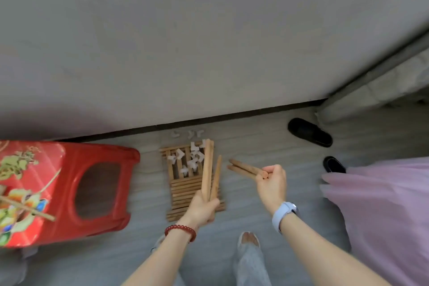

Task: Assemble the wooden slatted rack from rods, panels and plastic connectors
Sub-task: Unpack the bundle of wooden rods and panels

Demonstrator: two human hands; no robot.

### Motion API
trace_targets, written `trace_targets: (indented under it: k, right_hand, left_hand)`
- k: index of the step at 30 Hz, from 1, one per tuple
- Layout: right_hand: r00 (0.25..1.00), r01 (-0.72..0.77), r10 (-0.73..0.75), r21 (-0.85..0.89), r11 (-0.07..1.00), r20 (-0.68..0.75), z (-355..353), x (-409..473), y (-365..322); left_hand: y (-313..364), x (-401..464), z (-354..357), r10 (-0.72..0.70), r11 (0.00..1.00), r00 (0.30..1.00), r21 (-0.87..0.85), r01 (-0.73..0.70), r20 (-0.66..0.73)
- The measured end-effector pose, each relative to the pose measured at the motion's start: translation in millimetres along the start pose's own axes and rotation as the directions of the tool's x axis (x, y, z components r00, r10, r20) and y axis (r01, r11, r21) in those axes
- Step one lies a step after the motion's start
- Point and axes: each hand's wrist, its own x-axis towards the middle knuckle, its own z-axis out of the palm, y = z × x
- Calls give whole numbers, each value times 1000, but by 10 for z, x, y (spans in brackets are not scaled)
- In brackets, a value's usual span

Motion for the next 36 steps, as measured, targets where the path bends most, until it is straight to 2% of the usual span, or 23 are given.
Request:
trace_targets:
  k: [4,10,12,15,18,20,22,24,27,32,36]
  right_hand:
    - [998,62,-63,46,997,21,491,978,771]
    - [965,243,-251,94,965,76,1251,1996,1956]
    - [969,230,-237,94,969,73,1517,2198,2494]
    - [985,128,-132,47,991,109,1824,2280,3269]
    - [968,40,-34,-20,999,249,2052,2305,3910]
    - [932,57,-30,-64,996,361,2192,2388,4214]
    - [888,114,-55,-101,988,456,2321,2474,4421]
    - [856,208,-65,-225,952,514,2397,2534,4536]
    - [787,306,17,-413,858,617,2400,2555,4628]
    - [740,375,36,-456,807,672,2318,2591,4500]
    - [712,443,50,-503,742,701,2249,2590,4353]
  left_hand:
    - [-354,1216,631,33,999,996,-16,-34,-83]
    - [-891,2835,1279,172,981,970,-61,-185,-169]
    - [-1152,3345,1496,182,980,966,-49,-194,-185]
    - [-1578,3895,1725,159,985,964,-32,-170,-214]
    - [-1948,4300,1904,93,995,974,-17,-99,-208]
    - [-2137,4564,1998,50,999,978,-10,-54,-203]
    - [-2281,4772,2063,19,1000,979,0,-20,-203]
    - [-2350,4847,2091,14,999,974,48,-3,-225]
    - [-2414,4794,2130,39,987,977,161,-4,-211]
    - [-2432,4620,2115,49,951,990,308,-7,-129]
    - [-2392,4404,1990,93,919,988,392,-40,-119]
